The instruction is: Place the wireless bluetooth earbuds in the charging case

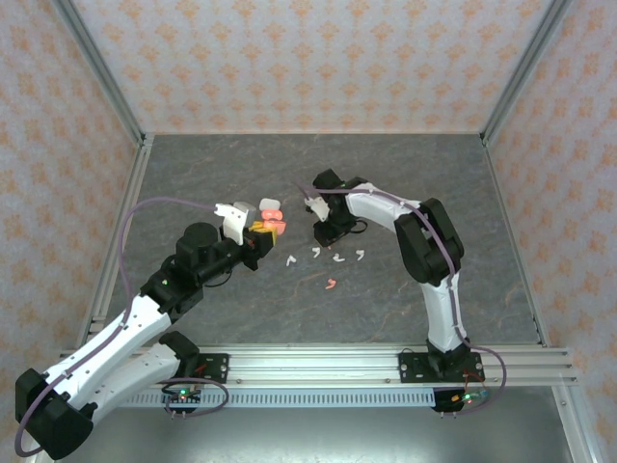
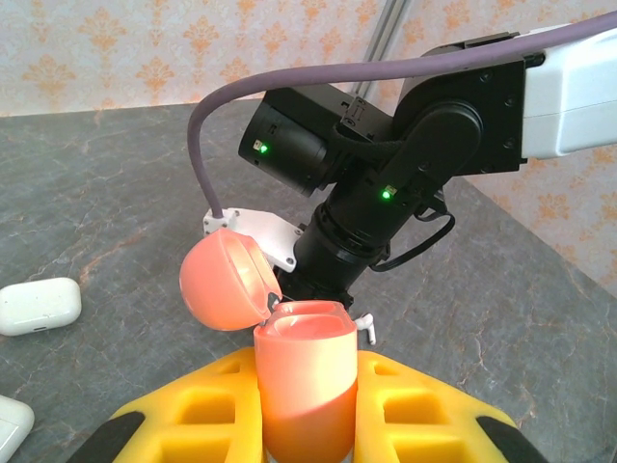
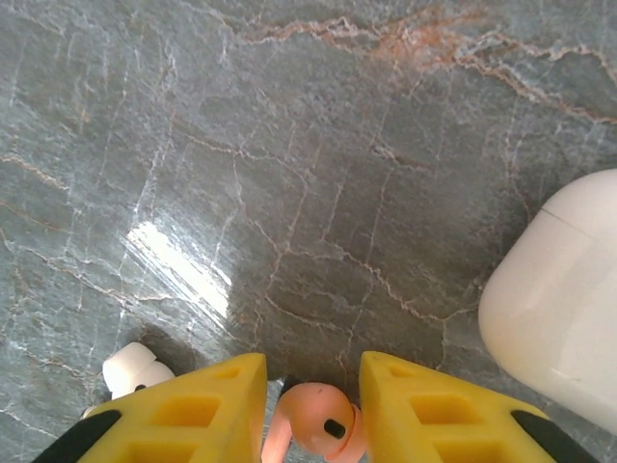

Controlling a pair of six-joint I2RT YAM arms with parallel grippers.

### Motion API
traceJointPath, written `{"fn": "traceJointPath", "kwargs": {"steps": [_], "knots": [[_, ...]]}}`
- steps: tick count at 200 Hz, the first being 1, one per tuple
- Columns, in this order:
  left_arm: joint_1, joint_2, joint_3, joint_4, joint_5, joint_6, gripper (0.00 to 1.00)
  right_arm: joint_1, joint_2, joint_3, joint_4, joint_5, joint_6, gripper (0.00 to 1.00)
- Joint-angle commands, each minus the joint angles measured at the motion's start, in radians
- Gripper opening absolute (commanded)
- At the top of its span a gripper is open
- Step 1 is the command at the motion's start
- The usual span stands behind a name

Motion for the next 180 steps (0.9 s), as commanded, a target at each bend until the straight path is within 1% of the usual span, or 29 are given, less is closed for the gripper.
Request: {"fn": "traceJointPath", "kwargs": {"steps": [1, 30, 61, 109, 138, 180], "knots": [[-0.006, -0.002, 0.018, -0.002, -0.016, 0.007, 0.00, -0.002, -0.020, -0.046, -0.064, 0.019, -0.007, 0.31], [-0.005, 0.003, 0.022, -0.002, -0.013, 0.008, 0.00, -0.002, -0.027, -0.051, -0.070, 0.018, -0.004, 0.29], [-0.006, 0.008, 0.026, -0.004, -0.013, 0.010, 0.00, -0.003, -0.040, -0.053, -0.070, 0.017, -0.001, 0.23], [-0.006, 0.014, 0.028, -0.001, -0.009, 0.008, 0.00, -0.013, -0.100, -0.079, -0.043, 0.027, 0.015, 0.20], [-0.006, 0.029, 0.025, 0.018, 0.005, -0.002, 0.00, -0.026, -0.178, -0.111, -0.007, 0.034, 0.042, 0.20], [-0.006, 0.083, 0.024, 0.077, 0.053, -0.031, 0.00, -0.039, -0.373, -0.182, 0.085, 0.030, 0.106, 0.20]]}}
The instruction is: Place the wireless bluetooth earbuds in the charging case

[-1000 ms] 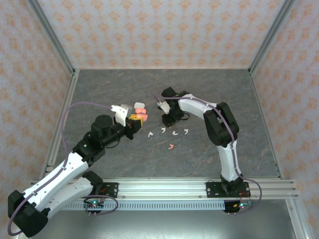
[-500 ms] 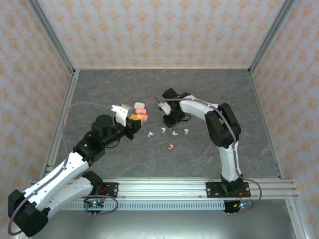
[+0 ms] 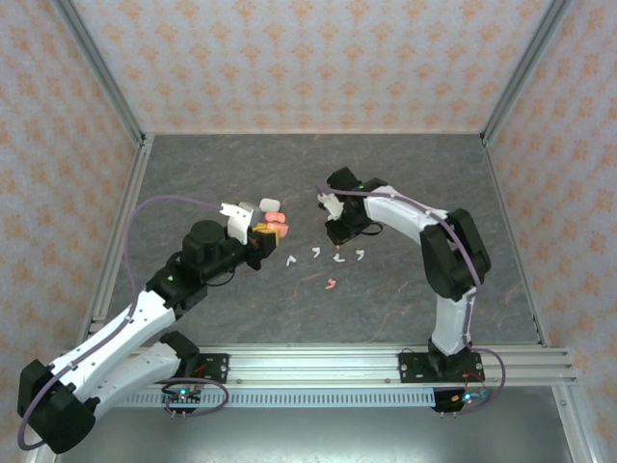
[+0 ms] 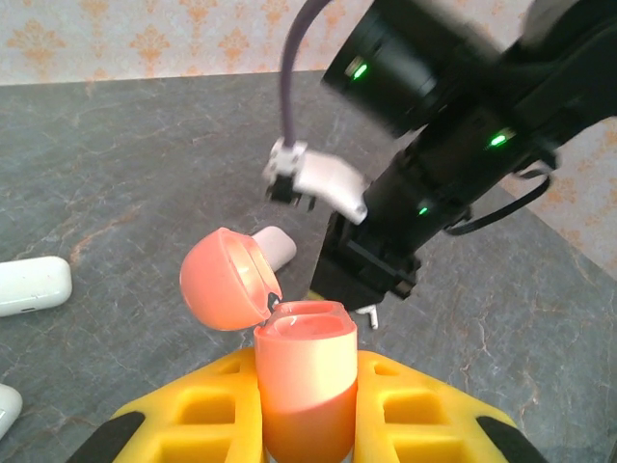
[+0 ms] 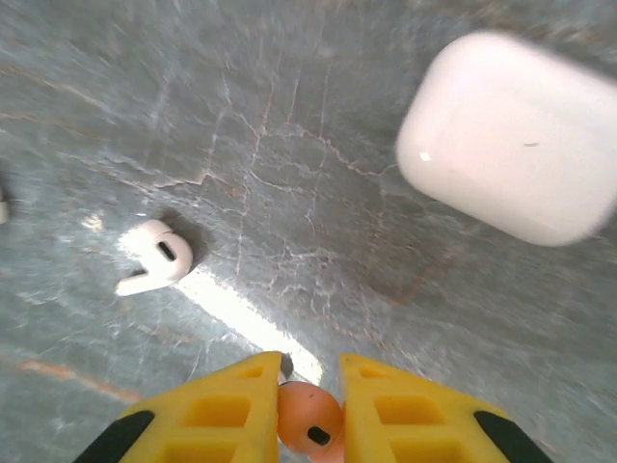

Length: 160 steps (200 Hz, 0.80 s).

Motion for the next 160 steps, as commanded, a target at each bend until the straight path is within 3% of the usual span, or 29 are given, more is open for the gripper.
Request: {"fn": "traceJointPath", "kwargs": {"steps": [1, 43, 110, 160], "knots": [[-0.006, 0.025, 0.023, 0.071, 0.039, -0.021, 0.00, -0.006, -0.143, -0.031, 0.067, 0.012, 0.054, 0.20], [-0.006, 0.107, 0.038, 0.157, 0.139, -0.057, 0.00, -0.009, -0.336, -0.064, 0.140, -0.046, 0.126, 0.20], [-0.009, 0.186, 0.056, 0.301, 0.243, -0.092, 0.00, -0.008, -0.537, -0.074, 0.305, -0.280, 0.286, 0.20], [-0.023, 0.223, 0.079, 0.354, 0.275, -0.099, 0.00, 0.027, -0.594, -0.143, 0.445, -0.284, 0.371, 0.20]]}}
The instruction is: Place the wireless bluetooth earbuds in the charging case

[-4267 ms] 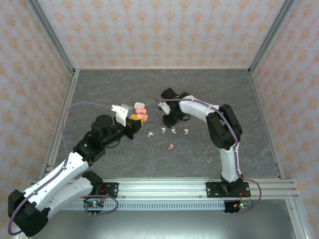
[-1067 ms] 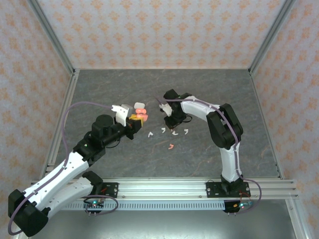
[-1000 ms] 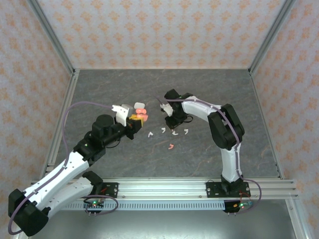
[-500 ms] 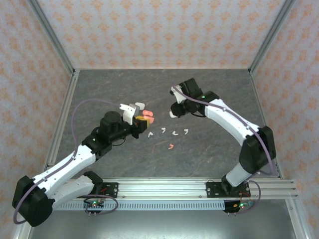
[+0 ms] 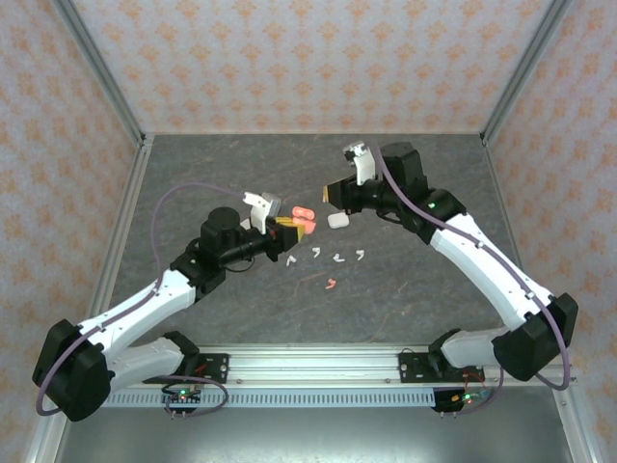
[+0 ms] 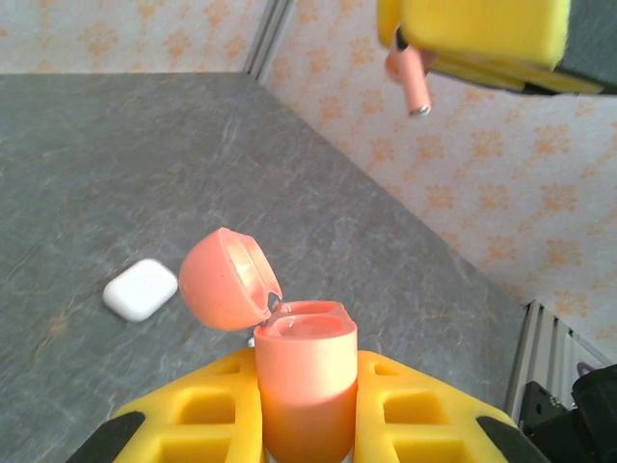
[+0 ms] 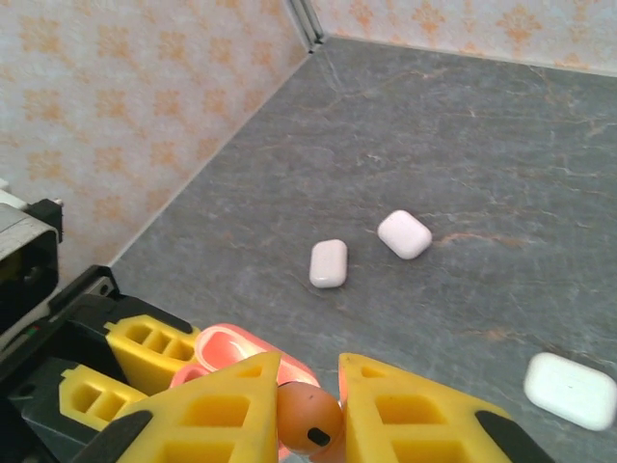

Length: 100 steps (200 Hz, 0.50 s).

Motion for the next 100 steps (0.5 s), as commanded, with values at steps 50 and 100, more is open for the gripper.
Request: {"fn": "traceJointPath", "kwargs": {"steps": [50, 100], "knots": [[-0.027, 0.019, 0.058, 0.101, 0.048, 0.004, 0.00, 0.086, -0.036, -0.083, 0.209, 0.025, 0.126, 0.20], [-0.030, 0.011, 0.063, 0.098, 0.035, 0.012, 0.00, 0.123, -0.032, -0.102, 0.224, 0.049, 0.142, 0.20]]}}
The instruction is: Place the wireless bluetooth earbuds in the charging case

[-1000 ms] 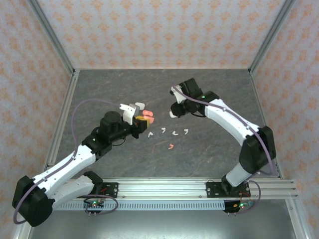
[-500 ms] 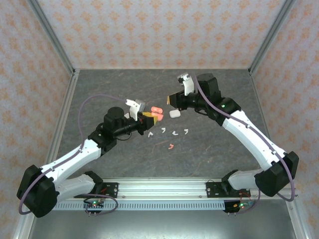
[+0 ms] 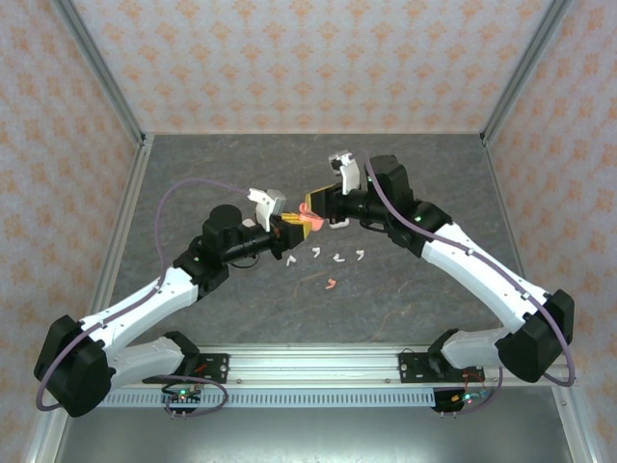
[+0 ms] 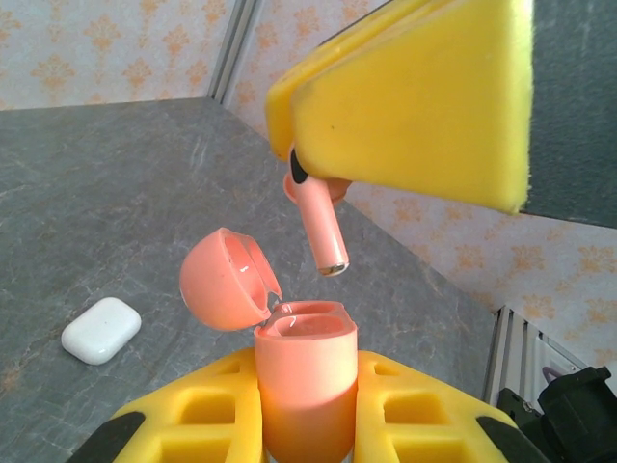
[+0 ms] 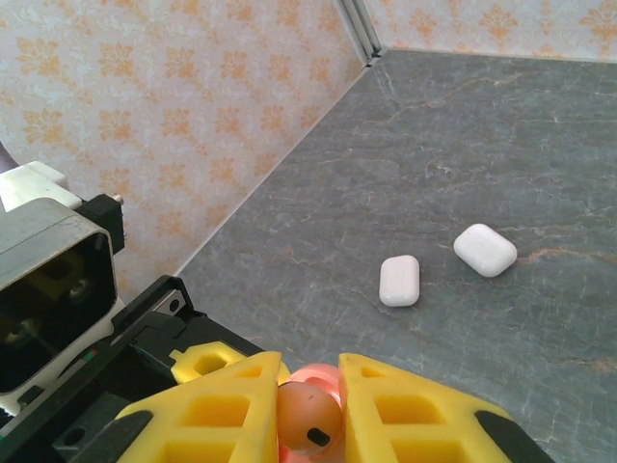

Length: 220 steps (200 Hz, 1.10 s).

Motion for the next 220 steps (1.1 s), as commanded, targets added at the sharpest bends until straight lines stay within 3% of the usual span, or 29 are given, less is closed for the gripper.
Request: {"fn": "traceJointPath", "kwargs": {"steps": [1, 75, 220], "knots": [[-0.006, -0.008, 0.034, 0.046, 0.009, 0.011, 0.00, 0.014, -0.023, -0.021, 0.051, 0.027, 0.021, 0.20], [-0.006, -0.024, 0.026, 0.037, -0.025, 0.015, 0.00, 0.022, -0.021, -0.038, 0.020, 0.048, 0.011, 0.20], [-0.006, -0.034, 0.023, 0.037, -0.051, 0.018, 0.00, 0.043, 0.020, -0.031, 0.010, -0.031, 0.036, 0.20]]}}
